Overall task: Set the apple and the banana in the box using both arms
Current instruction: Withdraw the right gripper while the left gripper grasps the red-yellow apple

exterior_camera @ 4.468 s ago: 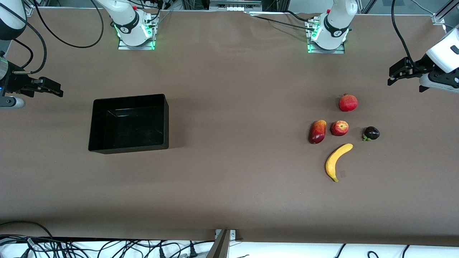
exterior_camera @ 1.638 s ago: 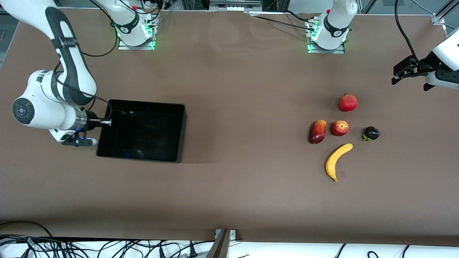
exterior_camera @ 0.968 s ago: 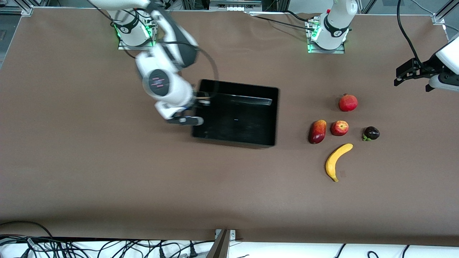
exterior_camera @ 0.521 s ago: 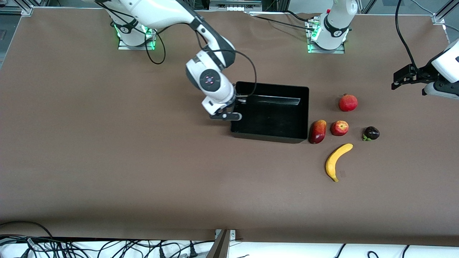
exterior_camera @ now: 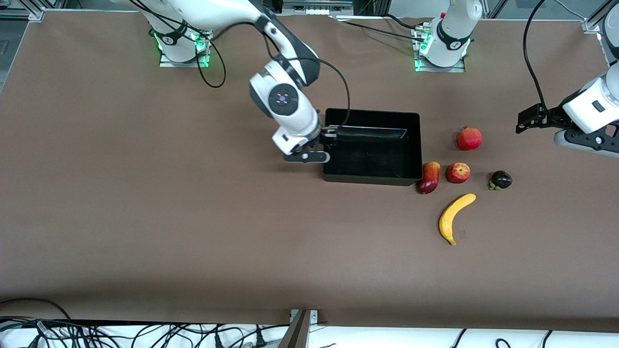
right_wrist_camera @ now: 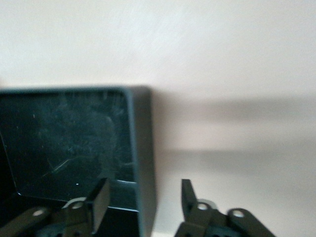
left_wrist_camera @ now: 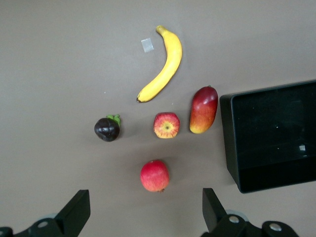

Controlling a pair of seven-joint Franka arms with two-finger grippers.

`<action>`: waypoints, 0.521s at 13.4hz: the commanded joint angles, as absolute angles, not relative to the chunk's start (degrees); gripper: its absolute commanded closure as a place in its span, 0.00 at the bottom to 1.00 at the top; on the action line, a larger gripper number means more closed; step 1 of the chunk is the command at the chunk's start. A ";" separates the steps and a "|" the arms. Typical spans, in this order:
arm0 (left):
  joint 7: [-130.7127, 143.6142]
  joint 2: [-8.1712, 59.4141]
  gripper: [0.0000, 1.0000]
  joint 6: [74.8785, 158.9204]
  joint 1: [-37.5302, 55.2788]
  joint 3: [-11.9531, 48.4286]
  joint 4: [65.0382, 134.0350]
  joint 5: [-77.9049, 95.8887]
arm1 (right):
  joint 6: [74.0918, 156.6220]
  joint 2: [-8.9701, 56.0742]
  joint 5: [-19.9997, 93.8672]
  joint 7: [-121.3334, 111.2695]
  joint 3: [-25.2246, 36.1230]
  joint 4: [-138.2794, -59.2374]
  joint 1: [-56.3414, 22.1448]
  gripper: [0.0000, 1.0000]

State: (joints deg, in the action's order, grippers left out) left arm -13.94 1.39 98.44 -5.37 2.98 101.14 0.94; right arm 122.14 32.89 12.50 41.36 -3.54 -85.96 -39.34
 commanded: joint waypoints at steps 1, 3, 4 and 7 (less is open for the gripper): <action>-15.81 4.22 0.00 105.96 -4.23 2.99 105.35 0.62 | 111.75 23.06 12.48 37.89 2.78 -87.54 -37.01 0.00; -17.83 5.18 0.00 116.93 -3.87 2.90 113.08 0.62 | 107.33 19.53 12.04 32.82 4.48 -87.54 -31.94 0.00; -19.32 6.32 0.00 121.77 -3.78 2.99 115.90 0.62 | 103.75 17.68 11.87 27.74 4.13 -88.24 -26.94 0.00; -26.95 10.88 0.00 132.51 -3.78 2.99 122.41 0.61 | 96.07 12.68 3.90 15.95 -0.16 -91.56 -12.87 0.00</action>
